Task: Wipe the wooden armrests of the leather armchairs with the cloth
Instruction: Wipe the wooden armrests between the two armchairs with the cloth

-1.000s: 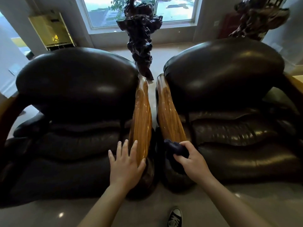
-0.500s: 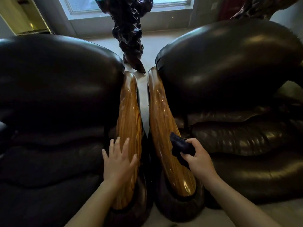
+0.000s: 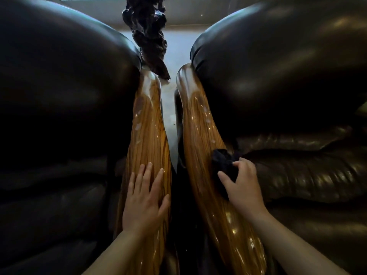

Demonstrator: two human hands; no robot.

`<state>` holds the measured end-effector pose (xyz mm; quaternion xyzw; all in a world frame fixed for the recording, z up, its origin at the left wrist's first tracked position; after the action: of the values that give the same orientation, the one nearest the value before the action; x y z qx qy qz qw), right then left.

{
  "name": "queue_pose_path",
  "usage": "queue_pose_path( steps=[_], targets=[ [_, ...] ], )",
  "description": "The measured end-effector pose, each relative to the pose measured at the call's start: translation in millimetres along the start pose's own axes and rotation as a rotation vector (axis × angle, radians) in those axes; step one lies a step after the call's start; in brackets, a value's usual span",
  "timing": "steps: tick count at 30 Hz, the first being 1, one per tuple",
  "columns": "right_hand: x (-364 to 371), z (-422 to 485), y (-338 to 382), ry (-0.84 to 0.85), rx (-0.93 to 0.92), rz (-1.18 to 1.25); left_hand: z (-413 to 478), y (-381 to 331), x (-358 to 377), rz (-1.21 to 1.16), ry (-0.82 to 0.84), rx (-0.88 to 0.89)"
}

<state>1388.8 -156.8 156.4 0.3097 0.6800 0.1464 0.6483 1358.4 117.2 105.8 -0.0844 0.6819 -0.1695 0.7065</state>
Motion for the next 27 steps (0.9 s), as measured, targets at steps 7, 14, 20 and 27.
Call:
queue_pose_path(
  steps=[7, 14, 20, 27],
  targets=[
    [25.0, 15.4, 1.7, 0.045, -0.278, -0.13, 0.1, 1.9, -4.8, -0.089, -0.06, -0.005],
    [19.9, 82.3, 34.7, -0.074, -0.238, 0.006, -1.2, 7.2, -8.2, -0.105, -0.092, -0.069],
    [42.7, 23.9, 20.3, -0.017, -0.51, -0.29, -1.5, 5.1, -9.9, -0.109, -0.101, -0.054],
    [38.5, 66.7, 29.8, -0.025, -0.306, -0.227, 28.0, 1.6, -25.8, -0.089, -0.107, -0.069]
  ],
)
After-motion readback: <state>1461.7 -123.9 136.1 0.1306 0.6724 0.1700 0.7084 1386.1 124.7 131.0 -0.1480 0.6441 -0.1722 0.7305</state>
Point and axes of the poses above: each hand's wrist, its own z-axis towards the middle knuckle, its own x-axis out of the palm, y = z × x, the point moved 9 cm from there along z, towards the middle knuckle, and after that the axes turned 7 degrees about -z, right-handed, at the moved point
